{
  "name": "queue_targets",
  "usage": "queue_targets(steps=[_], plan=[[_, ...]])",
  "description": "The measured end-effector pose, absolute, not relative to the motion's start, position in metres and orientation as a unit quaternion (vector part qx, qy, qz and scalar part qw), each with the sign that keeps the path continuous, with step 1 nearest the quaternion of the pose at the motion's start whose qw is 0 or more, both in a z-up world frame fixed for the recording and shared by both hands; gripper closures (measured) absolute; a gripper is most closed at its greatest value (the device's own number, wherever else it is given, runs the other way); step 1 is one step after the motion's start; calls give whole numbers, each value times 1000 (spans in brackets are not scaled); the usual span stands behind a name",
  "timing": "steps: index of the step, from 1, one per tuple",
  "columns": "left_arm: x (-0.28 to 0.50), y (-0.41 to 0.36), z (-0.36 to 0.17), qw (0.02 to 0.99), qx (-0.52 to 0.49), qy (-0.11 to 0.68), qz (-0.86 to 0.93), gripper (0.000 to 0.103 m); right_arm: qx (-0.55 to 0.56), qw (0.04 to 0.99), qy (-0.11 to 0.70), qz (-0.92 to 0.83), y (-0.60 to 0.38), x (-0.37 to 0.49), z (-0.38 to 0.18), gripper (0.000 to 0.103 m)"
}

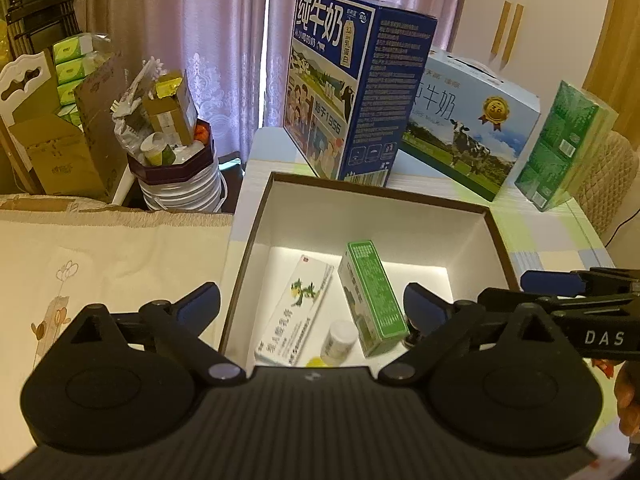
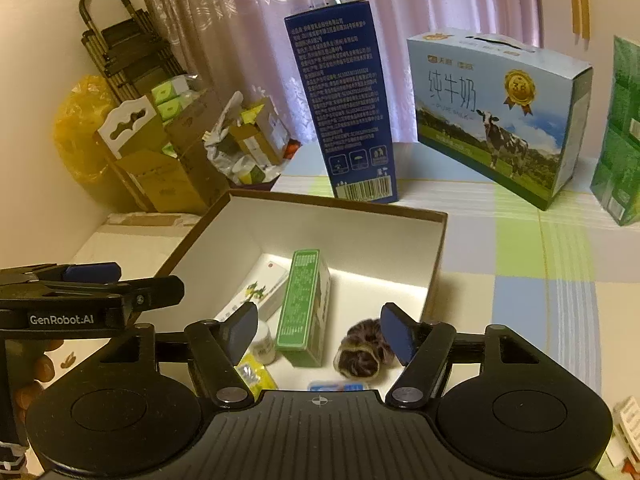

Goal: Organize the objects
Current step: 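Open the left tool releasing the ointment box while the right tool drops the green box, then withdraw both tools from the box toward the toothpick holder and red packet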

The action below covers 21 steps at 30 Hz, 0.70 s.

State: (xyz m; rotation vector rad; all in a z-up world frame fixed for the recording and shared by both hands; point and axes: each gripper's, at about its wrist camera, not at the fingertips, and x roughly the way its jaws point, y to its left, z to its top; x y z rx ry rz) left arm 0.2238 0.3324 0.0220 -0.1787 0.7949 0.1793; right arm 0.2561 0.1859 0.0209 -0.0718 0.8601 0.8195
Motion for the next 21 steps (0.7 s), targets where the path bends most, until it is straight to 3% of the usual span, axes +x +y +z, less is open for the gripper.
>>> queue_targets(steps=[21], plan=[[160, 294, 40, 918, -84, 376, 91, 1, -38, 830, 406, 379, 145, 205, 39, 34]])
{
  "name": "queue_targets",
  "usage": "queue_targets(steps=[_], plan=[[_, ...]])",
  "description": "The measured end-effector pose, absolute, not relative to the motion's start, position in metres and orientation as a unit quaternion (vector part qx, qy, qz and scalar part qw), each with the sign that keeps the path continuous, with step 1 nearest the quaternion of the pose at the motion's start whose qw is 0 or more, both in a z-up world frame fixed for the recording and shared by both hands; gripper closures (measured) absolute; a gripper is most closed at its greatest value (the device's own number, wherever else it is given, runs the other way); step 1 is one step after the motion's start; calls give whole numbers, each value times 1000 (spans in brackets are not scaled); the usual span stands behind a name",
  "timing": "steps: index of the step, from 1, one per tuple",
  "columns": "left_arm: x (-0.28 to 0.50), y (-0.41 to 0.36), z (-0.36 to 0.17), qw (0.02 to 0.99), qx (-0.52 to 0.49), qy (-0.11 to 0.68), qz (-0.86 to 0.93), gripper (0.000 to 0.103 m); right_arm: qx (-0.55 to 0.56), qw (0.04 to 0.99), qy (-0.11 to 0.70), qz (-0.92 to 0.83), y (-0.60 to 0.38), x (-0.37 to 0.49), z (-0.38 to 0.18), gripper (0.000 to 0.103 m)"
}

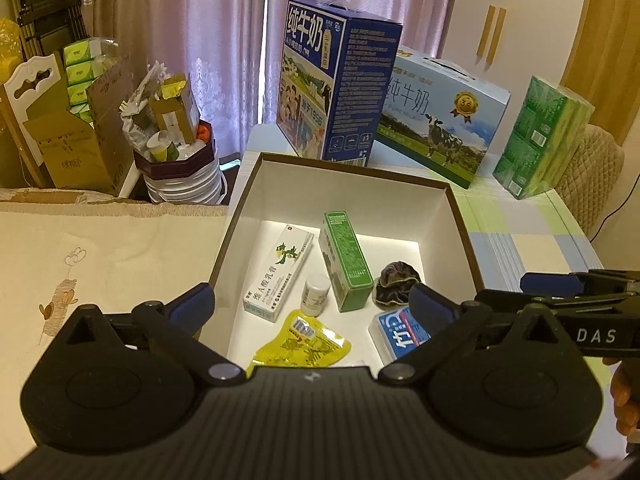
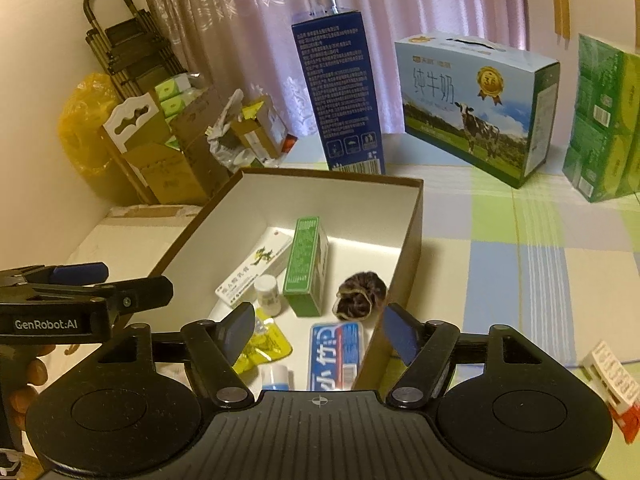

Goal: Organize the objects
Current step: 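Withdraw both tools from the box toward the toothpick holder and red packet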

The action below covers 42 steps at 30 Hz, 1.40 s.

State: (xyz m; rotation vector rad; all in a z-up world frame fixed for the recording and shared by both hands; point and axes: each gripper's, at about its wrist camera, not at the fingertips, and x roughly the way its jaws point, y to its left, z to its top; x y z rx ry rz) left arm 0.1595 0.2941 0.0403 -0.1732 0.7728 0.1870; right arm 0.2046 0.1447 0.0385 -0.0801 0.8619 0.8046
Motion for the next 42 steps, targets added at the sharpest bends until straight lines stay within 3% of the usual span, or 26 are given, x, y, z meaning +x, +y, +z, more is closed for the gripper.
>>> queue_targets(steps=[16, 42], plan=[[107, 267, 55, 931, -97, 341, 83, 1, -50, 827, 400, 392, 114, 168, 45, 34], [91, 160, 41, 914, -90, 394, 45, 1, -46, 824, 430, 365, 5, 158, 37, 33]])
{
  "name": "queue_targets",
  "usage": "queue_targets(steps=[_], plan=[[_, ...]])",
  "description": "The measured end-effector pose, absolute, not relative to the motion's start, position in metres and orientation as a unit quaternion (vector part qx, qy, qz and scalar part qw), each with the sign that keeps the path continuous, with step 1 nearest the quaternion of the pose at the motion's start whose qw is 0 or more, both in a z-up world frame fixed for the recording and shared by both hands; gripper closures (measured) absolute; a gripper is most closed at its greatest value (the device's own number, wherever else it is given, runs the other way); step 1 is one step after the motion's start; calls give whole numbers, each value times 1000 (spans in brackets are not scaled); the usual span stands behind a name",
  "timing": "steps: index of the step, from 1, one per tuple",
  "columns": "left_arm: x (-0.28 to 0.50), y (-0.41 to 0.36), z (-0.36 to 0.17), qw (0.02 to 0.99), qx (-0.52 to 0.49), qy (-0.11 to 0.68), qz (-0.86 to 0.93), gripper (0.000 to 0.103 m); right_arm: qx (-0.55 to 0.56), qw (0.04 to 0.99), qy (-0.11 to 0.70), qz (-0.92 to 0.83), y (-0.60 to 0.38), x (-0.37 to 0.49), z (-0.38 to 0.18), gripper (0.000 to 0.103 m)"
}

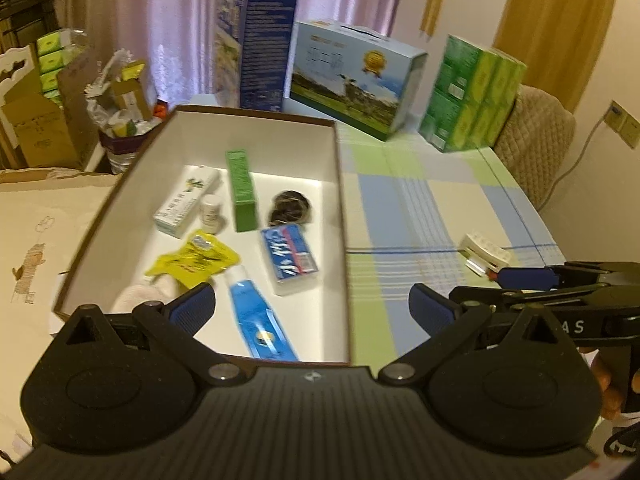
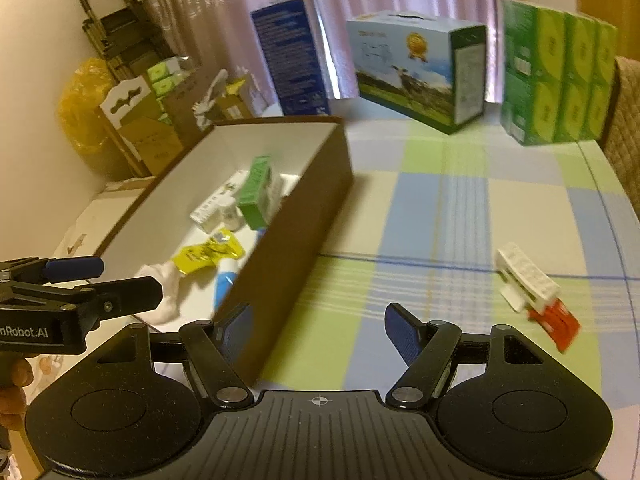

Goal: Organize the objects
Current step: 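Withdraw both tools from the box toward the toothpick holder and red packet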

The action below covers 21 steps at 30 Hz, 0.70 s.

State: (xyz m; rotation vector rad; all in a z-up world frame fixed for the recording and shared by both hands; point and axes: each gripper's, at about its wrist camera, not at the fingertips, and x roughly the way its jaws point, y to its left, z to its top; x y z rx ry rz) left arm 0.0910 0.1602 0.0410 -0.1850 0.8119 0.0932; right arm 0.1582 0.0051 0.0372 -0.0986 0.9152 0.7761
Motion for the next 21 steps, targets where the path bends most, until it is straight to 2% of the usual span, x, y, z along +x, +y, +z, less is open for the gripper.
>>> queue_targets(steps=[21], plan=[[130, 44, 24, 905, -61, 421, -13, 1, -26, 830, 471, 299, -112, 190, 21, 33]])
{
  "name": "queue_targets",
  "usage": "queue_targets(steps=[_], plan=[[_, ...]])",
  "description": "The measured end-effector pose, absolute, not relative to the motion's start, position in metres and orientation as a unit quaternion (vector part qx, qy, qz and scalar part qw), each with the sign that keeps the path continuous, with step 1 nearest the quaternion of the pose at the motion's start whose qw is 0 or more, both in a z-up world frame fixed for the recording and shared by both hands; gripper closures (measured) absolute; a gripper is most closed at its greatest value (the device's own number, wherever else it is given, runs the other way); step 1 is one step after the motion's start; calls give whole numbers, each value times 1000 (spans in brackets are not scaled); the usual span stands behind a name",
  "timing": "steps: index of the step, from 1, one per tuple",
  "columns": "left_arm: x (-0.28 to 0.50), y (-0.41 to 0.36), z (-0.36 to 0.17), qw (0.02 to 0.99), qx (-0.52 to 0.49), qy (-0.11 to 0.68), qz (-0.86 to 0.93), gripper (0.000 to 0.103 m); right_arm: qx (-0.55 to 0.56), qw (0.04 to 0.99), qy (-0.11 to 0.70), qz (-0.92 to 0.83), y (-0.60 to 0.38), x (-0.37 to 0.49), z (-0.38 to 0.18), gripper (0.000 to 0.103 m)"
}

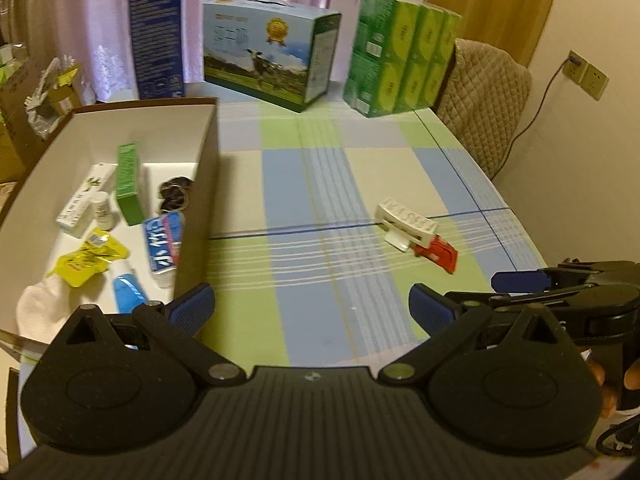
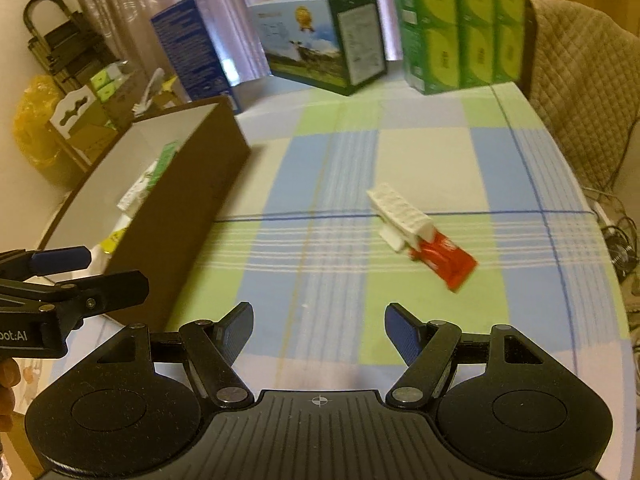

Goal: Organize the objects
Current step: 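Withdraw both tools from the box toward the toothpick holder and red packet, then grasp the red candy packet with the right tool while the left tool approaches the toothpick holder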

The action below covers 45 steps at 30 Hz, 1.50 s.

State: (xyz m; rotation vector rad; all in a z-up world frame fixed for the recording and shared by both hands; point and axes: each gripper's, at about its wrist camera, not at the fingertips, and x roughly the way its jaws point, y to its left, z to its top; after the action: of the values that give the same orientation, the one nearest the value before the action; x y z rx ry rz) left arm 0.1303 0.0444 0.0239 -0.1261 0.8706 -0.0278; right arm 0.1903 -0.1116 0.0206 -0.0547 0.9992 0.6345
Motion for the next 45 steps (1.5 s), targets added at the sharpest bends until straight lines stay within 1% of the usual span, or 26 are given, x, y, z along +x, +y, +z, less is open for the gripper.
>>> queue_targets(steps=[13, 23, 29, 31, 33, 36, 45], plan=[[160, -5, -3, 893, -55, 447, -19, 2, -19, 831, 486, 272, -166, 219, 6, 33], [194, -20, -35, 883, -50, 466, -8, 5, -34, 842, 464, 273, -183, 248, -24, 33], [218, -26, -54, 878, -40, 476, -12, 5, -68, 842, 450, 290, -178, 267, -45, 34], [227, -28, -58, 877, -37, 480, -12, 5, -81, 841, 444, 299, -175, 272, -51, 36], [233, -28, -62, 875, -37, 483, -11, 5, -98, 839, 438, 308, -170, 278, -57, 42], [243, -26, -67, 872, -33, 488, -7, 5, -126, 835, 427, 322, -162, 287, -68, 46], [266, -24, -78, 865, -32, 502, 7, 5, -163, 819, 400, 379, -148, 311, -88, 47]])
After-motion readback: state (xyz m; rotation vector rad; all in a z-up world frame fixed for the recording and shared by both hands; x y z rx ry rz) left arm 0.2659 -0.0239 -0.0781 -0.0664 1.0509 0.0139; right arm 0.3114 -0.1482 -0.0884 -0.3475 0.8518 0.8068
